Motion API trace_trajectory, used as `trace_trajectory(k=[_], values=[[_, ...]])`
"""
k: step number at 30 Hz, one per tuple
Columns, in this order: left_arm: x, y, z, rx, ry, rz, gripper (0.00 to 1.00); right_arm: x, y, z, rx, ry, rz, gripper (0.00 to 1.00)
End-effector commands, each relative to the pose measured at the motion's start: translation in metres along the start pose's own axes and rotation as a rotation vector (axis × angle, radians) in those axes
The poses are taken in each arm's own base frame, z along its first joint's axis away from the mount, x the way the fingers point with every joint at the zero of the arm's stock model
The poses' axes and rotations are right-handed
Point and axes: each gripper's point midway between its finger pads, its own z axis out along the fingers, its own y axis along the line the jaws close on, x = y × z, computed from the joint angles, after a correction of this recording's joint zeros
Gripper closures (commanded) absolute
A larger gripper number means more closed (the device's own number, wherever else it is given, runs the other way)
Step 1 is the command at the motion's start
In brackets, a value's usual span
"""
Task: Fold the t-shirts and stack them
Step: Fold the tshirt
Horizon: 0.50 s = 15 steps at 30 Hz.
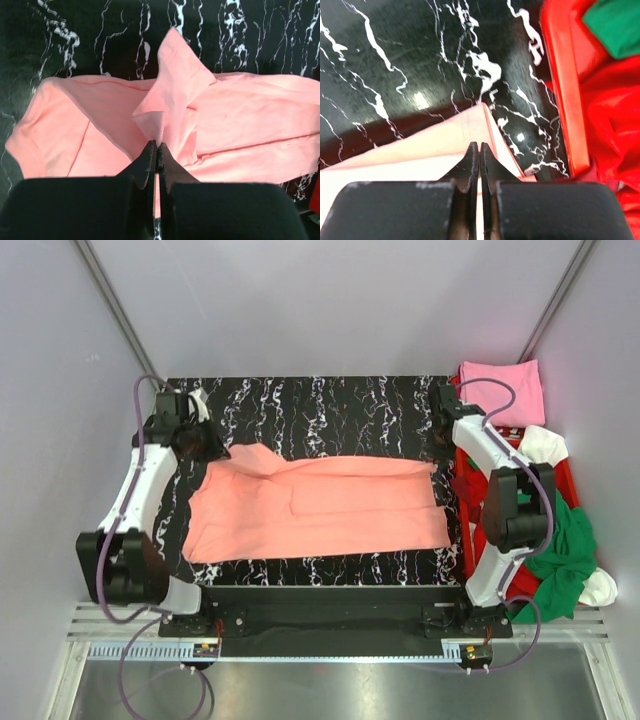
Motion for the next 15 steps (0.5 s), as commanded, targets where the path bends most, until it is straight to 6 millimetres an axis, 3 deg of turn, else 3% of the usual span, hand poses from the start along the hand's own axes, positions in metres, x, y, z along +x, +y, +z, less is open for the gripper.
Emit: trace_trajectory(k=[1, 8, 15], values=[[0.0, 0.001, -0.025, -0.028, -0.091, 0.043, 1.0, -0.016, -0.007, -0.022, -0.015, -0.096, 0.054, 1.0], [0.045, 0.027, -0.027, -0.119, -0.041, 0.006, 1.0, 0.005, -0.021, -0.02, 0.019, -0.08, 0.079, 1.0], [0.063, 0.043, -0.038, -0.2, -0.04, -0.019, 1.0, 0.023, -0.035, -0.014, 0.057, -0.058, 0.103, 1.0]])
